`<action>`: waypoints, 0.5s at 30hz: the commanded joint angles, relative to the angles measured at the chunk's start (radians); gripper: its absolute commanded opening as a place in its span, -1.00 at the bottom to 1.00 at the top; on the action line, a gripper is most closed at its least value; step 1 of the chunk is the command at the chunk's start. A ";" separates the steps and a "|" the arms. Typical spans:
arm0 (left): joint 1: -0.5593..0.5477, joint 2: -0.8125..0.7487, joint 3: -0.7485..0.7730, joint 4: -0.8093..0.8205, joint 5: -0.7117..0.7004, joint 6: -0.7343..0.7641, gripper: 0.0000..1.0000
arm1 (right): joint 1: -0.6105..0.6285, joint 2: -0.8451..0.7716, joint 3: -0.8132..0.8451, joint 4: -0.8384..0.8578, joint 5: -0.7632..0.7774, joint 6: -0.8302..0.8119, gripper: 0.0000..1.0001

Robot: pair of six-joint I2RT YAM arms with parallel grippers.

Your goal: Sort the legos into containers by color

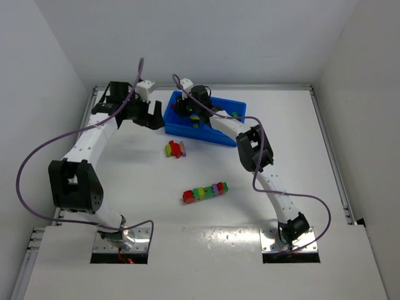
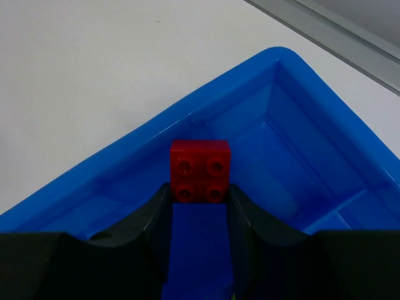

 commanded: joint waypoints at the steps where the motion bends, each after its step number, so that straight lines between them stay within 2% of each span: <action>1: -0.023 0.085 0.040 -0.135 0.032 0.231 1.00 | 0.005 -0.010 0.064 -0.035 0.022 0.022 -0.29; 2: -0.032 0.103 0.049 -0.167 0.032 0.261 1.00 | 0.005 -0.010 0.064 -0.046 0.022 0.022 -0.16; 3: -0.032 0.122 0.059 -0.179 0.032 0.292 1.00 | 0.005 -0.010 0.053 -0.046 0.035 0.022 -0.12; 5: -0.058 0.169 0.072 -0.189 -0.035 0.335 1.00 | -0.006 -0.059 -0.002 -0.046 0.035 0.012 -0.12; 9: -0.058 0.206 0.081 -0.189 -0.035 0.381 1.00 | -0.016 -0.134 -0.094 -0.046 0.021 -0.001 -0.02; 11: -0.058 0.229 0.090 -0.189 -0.019 0.422 1.00 | -0.026 -0.169 -0.104 -0.082 0.021 -0.001 0.25; 15: -0.069 0.238 0.067 -0.170 0.012 0.490 1.00 | -0.056 -0.258 -0.174 -0.083 0.021 -0.001 0.35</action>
